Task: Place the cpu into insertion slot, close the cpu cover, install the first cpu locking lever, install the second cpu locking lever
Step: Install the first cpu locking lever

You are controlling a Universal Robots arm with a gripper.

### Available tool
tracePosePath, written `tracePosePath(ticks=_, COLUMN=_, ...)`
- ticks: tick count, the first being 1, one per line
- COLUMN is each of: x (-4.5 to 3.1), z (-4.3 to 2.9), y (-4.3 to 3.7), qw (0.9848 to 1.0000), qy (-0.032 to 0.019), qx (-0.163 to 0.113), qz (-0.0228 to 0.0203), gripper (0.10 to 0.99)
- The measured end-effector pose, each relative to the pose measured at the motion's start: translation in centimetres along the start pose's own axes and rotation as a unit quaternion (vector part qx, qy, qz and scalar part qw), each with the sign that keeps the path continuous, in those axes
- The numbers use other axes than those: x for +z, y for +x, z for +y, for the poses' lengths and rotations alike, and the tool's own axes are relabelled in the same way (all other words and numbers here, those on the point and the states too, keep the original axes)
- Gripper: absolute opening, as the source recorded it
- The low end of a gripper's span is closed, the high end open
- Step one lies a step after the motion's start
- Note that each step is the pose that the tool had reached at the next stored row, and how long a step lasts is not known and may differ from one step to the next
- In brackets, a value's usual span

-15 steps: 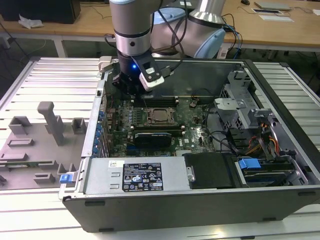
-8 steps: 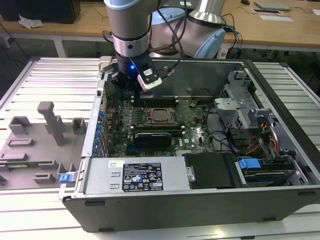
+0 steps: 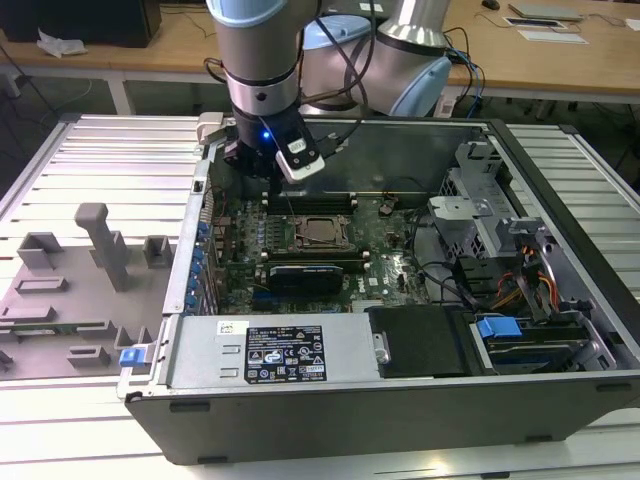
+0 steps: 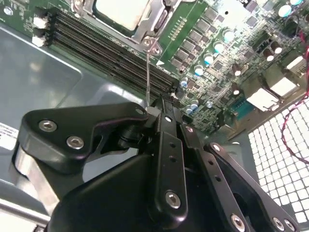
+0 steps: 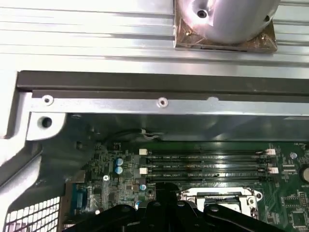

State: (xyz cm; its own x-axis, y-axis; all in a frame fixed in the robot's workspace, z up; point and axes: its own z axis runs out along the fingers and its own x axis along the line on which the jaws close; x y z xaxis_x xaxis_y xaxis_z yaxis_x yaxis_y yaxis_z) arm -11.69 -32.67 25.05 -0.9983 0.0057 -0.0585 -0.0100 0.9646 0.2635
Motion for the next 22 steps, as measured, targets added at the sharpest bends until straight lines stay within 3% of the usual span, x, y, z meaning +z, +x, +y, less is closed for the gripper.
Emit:
tracePosePath(ticks=5, x=0.15, z=-0.15, y=-2.92, qw=1.0000, qy=-0.0002, qx=0.000, qz=0.0000, gripper=0.106)
tracePosePath(ticks=9, x=0.18, z=-0.16, y=-3.44, qw=1.0000, qy=-0.0002, qx=0.000, qz=0.0000, gripper=0.106)
tracePosePath(ticks=11, x=0.19, z=-0.16, y=-3.39, qw=1.0000, qy=0.0017, qx=-0.001, qz=-0.0041, gripper=0.106)
tracePosePath(ticks=12, x=0.18, z=-0.16, y=-3.34, qw=0.9999, qy=0.0051, qx=-0.003, qz=-0.0085, gripper=0.106)
tracePosePath(ticks=13, x=0.18, z=-0.16, y=-3.26, qw=0.9998, qy=0.0118, qx=-0.005, qz=-0.0166, gripper=0.106)
tracePosePath(ticks=15, x=0.17, z=-0.17, y=-3.20, qw=0.9994, qy=0.0189, qx=-0.009, qz=-0.0279, gripper=0.106)
tracePosePath(ticks=17, x=0.19, z=-0.17, y=-3.18, qw=0.9989, qy=0.0205, qx=-0.012, qz=-0.0412, gripper=0.106)
tracePosePath(ticks=18, x=0.20, z=-0.17, y=-3.17, qw=0.9983, qy=0.0207, qx=-0.015, qz=-0.0519, gripper=0.106)
tracePosePath(ticks=21, x=0.26, z=-0.19, y=-3.14, qw=0.9970, qy=0.0208, qx=-0.019, qz=-0.0715, gripper=0.106)
tracePosePath(ticks=22, x=0.34, z=-0.20, y=-3.14, qw=0.9967, qy=0.0207, qx=-0.020, qz=-0.0759, gripper=0.106)
